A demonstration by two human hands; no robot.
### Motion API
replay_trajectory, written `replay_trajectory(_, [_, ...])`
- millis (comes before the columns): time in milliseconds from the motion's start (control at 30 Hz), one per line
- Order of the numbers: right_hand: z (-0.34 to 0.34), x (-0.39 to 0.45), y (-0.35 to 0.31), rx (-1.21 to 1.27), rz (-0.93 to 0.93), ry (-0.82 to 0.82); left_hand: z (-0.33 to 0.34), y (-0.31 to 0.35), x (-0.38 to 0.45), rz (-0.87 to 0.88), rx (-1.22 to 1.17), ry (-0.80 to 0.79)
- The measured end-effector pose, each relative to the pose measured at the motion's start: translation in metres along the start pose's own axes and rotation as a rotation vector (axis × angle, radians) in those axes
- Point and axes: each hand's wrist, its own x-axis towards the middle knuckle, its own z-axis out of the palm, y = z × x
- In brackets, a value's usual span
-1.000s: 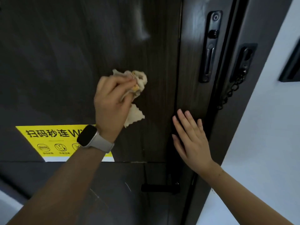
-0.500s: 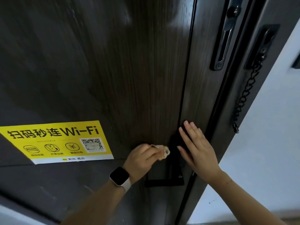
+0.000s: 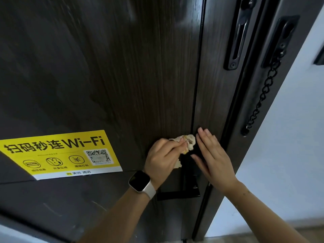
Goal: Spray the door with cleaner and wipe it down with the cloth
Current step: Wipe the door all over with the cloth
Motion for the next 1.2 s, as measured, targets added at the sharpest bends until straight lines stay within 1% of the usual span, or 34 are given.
replay_trajectory(133, [0.001,0.002,-0.004,0.017,0.02,-0.002,0.0,0.001,-0.003,-0.039,0.03,0.05])
replay_trajectory(200, [0.0,0.002,-0.01,0.015,0.04,0.016,-0.003,0.001,-0.01,-0.077,0.005,0.054])
replay_trajectory(267, [-0.001,-0.002,-0.019,0.01,0.083,0.065,-0.008,0.004,-0.018,-0.117,-0.004,0.047])
replay_trajectory(300, [-0.001,-0.004,-0.025,0.022,0.118,0.105,-0.011,0.007,-0.02,-0.174,-0.019,0.049])
replay_trajectory(333, [0.0,-0.005,-0.034,0.056,0.164,0.155,-0.015,0.012,-0.02,-0.275,-0.056,0.066])
replay_trajectory(400, [-0.001,-0.006,-0.055,0.204,0.282,0.235,-0.027,0.024,-0.011,-0.564,-0.192,0.146])
replay_trajectory(500, [-0.002,0.002,-0.087,0.407,0.388,0.247,-0.047,0.033,0.008,-0.966,-0.502,0.253])
replay_trajectory(567, [0.0,0.015,-0.101,0.556,0.443,0.216,-0.057,0.03,0.018,-1.119,-0.669,0.275])
replay_trajectory(633, [0.004,0.031,-0.11,0.643,0.487,0.239,-0.064,0.027,0.023,-1.158,-0.768,0.237])
replay_trajectory(700, [0.008,0.044,-0.114,0.649,0.508,0.3,-0.072,0.024,0.023,-1.111,-0.805,0.167])
replay_trajectory(733, [0.009,0.049,-0.115,0.638,0.51,0.326,-0.078,0.022,0.021,-1.043,-0.762,0.129])
replay_trajectory(767, [0.01,0.053,-0.116,0.623,0.505,0.347,-0.085,0.018,0.018,-0.946,-0.66,0.099])
replay_trajectory(833, [0.012,0.061,-0.116,0.558,0.459,0.395,-0.1,0.007,0.011,-0.735,-0.344,0.095])
replay_trajectory(900, [0.016,0.067,-0.117,0.435,0.359,0.431,-0.116,-0.008,0.004,-0.582,-0.039,0.164])
replay_trajectory(967, [0.025,0.069,-0.12,0.343,0.263,0.426,-0.127,-0.031,-0.004,-0.467,0.183,0.215])
replay_trajectory(1033, [0.035,0.072,-0.125,0.283,0.222,0.41,-0.13,-0.06,-0.013,-0.383,0.334,0.166])
replay_trajectory(1100, [0.043,0.079,-0.133,0.257,0.22,0.426,-0.126,-0.087,-0.025,-0.302,0.448,0.1])
replay_trajectory(1200, [0.048,0.102,-0.149,0.351,0.284,0.515,-0.118,-0.114,-0.038,-0.149,0.6,0.079])
